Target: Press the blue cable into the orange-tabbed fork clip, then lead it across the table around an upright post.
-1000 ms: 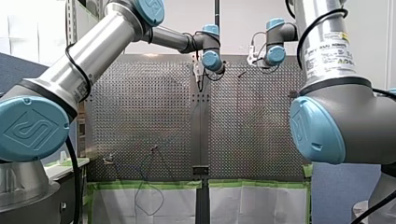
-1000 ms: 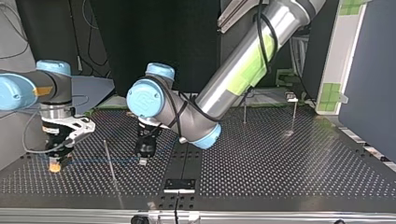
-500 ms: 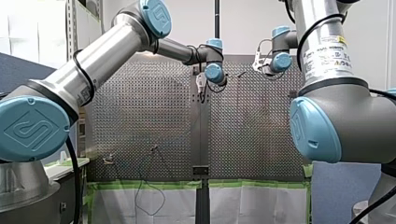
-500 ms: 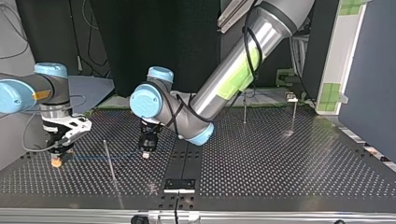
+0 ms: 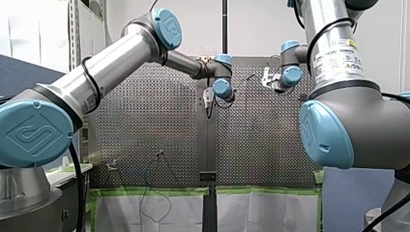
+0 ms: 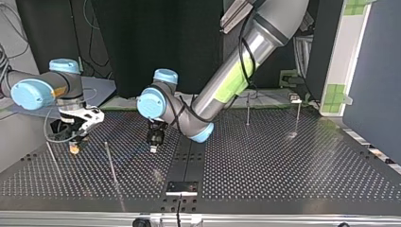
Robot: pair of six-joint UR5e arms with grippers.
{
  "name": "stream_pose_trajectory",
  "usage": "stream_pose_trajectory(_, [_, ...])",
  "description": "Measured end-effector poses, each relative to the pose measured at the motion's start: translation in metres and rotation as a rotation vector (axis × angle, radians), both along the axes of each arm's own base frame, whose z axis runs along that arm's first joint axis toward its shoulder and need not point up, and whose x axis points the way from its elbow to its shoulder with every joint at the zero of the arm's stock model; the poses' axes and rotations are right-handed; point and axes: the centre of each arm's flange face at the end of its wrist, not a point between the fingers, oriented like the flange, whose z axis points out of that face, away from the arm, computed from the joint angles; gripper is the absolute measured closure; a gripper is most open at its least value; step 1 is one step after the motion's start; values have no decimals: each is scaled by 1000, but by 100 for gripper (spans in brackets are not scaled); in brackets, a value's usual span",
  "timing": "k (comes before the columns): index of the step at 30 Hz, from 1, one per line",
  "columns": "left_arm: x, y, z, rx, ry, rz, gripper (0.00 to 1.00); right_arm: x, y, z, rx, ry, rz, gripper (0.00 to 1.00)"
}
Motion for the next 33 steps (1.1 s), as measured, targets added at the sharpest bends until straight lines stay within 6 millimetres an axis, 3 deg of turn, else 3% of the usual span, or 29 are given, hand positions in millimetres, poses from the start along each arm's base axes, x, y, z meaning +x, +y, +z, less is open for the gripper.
stream_pose_trajectory(1, [0,0,-2,0,0,2,44,0,1,-4,5,1,0,100])
stream_pose_trajectory(9, [-2,-1,-4,16,-11,31,41,1,4,-30,32,-11,0,100])
stream_pose_trajectory(22, [-2,3,-4,43,-20,81,38,-1,12,-155,147,21,1,100])
stream_pose_trajectory(33, [-2,3,-3,76,-35,93,35,-17,0,-227,177,48,-23,100])
